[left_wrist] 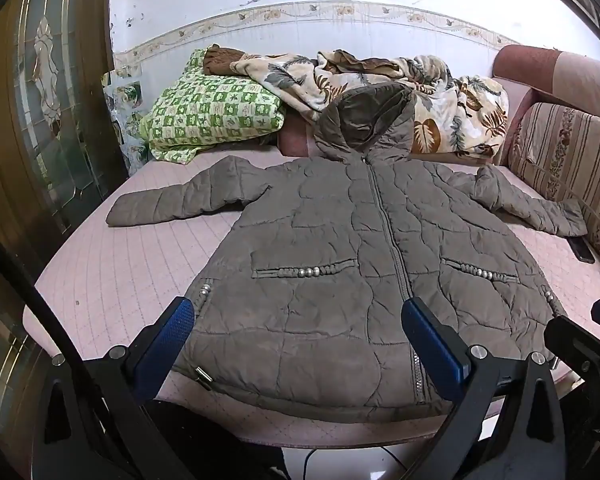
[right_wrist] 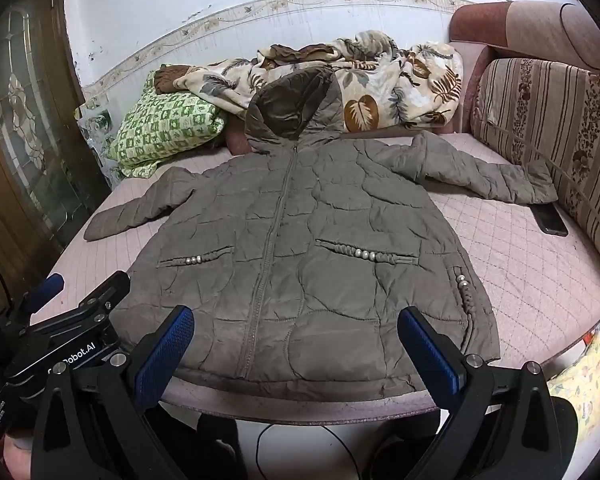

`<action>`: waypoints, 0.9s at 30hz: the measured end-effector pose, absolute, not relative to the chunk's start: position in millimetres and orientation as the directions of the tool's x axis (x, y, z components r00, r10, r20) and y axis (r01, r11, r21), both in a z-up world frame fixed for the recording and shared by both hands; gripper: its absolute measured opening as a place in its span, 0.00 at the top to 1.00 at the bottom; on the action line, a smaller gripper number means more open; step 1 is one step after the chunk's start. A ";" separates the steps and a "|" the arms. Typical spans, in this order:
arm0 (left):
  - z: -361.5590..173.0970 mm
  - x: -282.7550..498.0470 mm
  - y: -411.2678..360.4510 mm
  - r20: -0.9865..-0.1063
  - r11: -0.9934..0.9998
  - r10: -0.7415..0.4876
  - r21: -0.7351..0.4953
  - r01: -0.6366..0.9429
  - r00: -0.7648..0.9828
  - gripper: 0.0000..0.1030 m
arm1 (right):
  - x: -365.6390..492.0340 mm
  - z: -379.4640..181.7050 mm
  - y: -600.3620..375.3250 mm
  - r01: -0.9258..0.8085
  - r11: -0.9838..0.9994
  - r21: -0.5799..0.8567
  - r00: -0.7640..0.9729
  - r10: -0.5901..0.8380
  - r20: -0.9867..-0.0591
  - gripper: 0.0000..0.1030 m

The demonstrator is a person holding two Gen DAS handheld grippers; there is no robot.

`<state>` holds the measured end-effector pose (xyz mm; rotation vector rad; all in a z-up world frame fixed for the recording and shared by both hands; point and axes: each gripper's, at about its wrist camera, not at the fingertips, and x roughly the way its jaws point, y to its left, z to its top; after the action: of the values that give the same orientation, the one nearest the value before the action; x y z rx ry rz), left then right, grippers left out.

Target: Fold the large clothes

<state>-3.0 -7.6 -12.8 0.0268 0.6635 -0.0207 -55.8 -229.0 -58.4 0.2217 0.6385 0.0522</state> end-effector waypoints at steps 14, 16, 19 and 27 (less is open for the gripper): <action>-12.0 6.6 -11.8 -0.693 0.998 -0.064 -0.058 0.033 0.718 0.00 | -42.0 -74.1 -240.6 0.059 0.980 0.189 0.757 0.079 -0.649 0.00; -12.4 13.7 -11.7 -0.673 0.998 -0.068 -0.055 0.042 0.736 0.00 | -38.9 -76.6 -248.9 0.079 0.975 0.206 0.745 0.079 -0.662 0.00; -6.4 33.4 -11.8 -0.654 0.996 -0.086 -0.065 0.058 0.752 0.00 | -33.2 -78.6 -270.0 0.132 0.961 0.243 0.727 0.073 -0.683 0.00; -3.7 136.3 -43.7 -0.638 0.995 -0.076 -0.002 0.097 0.767 0.00 | -16.0 -74.4 -370.3 0.307 0.868 0.391 0.746 0.036 -0.665 0.00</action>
<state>136.3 -43.7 -3.7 0.0318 0.6910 -0.0941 -16.0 -370.3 -74.4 0.5086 0.7205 -0.1556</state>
